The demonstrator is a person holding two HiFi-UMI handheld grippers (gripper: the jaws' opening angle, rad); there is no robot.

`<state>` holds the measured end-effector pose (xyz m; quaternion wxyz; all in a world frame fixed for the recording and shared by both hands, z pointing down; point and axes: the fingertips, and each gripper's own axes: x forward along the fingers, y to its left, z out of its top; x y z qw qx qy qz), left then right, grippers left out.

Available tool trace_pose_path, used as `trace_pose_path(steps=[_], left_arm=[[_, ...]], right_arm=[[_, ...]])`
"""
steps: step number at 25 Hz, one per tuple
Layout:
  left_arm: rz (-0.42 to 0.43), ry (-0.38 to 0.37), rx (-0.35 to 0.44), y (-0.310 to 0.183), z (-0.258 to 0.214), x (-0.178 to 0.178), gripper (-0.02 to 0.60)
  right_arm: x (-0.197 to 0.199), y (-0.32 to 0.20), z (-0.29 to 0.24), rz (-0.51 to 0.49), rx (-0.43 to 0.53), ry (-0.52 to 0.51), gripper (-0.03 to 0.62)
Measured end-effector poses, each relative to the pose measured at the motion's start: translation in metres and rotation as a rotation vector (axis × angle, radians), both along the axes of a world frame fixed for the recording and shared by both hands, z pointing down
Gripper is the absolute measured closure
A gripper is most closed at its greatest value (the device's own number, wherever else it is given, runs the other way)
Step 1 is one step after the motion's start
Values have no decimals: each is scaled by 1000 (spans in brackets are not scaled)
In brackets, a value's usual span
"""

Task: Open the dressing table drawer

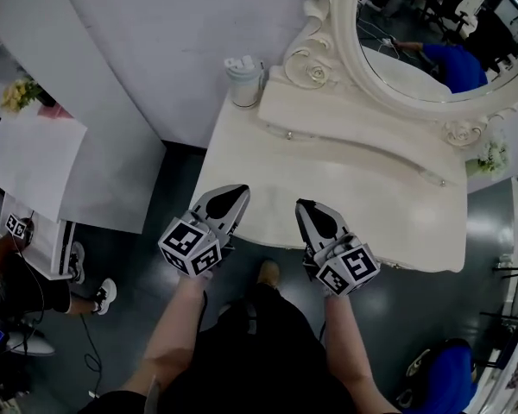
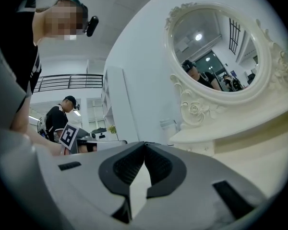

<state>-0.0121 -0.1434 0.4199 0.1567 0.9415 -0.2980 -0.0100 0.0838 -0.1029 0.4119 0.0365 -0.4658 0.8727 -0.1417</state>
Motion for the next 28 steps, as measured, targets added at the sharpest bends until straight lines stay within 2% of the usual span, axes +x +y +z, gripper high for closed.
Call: trace_pose_path(steps=[14,21,28], left_arm=[[-57,-33,-29,-58,22,47,580],[-18,-68,-54,-75,40,78,580],[13,-72,-70,-103,62,103,578]], right_arm=[[35,-69,20,-96,-33,-30,588],[41,-90,36,-120,-74,-43,588],[44,-116,59,-112,-112,-58,588]])
